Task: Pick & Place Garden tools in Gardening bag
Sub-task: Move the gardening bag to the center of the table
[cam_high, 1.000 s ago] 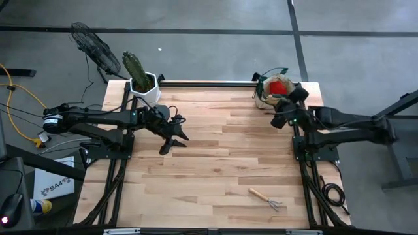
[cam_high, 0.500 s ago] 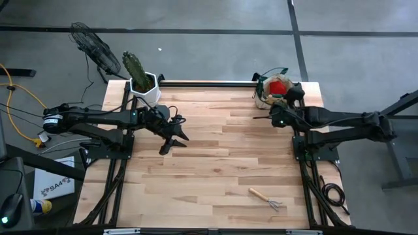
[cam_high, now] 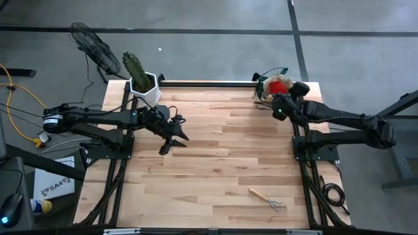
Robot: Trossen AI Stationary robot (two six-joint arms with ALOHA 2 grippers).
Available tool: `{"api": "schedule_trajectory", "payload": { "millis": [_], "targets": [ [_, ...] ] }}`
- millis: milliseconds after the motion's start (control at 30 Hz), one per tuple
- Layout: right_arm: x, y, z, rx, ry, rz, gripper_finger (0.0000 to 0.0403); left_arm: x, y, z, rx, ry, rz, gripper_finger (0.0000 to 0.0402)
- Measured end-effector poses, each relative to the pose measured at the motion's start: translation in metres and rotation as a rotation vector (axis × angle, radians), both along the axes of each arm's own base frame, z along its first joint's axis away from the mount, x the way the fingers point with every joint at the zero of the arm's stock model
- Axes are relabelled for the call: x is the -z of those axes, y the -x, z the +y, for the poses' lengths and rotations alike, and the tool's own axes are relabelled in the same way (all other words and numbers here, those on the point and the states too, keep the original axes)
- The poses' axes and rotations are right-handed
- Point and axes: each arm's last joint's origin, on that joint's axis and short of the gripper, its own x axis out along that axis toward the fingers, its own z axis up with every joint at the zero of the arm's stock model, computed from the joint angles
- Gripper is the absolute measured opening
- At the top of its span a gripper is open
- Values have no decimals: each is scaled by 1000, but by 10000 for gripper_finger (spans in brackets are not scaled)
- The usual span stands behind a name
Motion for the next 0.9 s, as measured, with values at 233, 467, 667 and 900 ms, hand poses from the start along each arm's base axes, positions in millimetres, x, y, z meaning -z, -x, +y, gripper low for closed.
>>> {"api": "schedule_trajectory", "payload": {
  "millis": [233, 467, 667, 900],
  "targets": [
    [-1, -2, -8, -20, -44, -50, 196, 0, 0, 0, 0, 0, 1, 143],
    [-1, 2, -14, -8, -70, -38, 135, 0, 0, 0, -1, 0, 1, 143],
    [-3, -1, -17, -25, -68, -78, 70, 0, 0, 0, 1, -5, 0, 143],
    [-7, -8, -18, -84, -82, -191, 10, 0, 0, 0, 4, -6, 0, 143]
  ]
}}
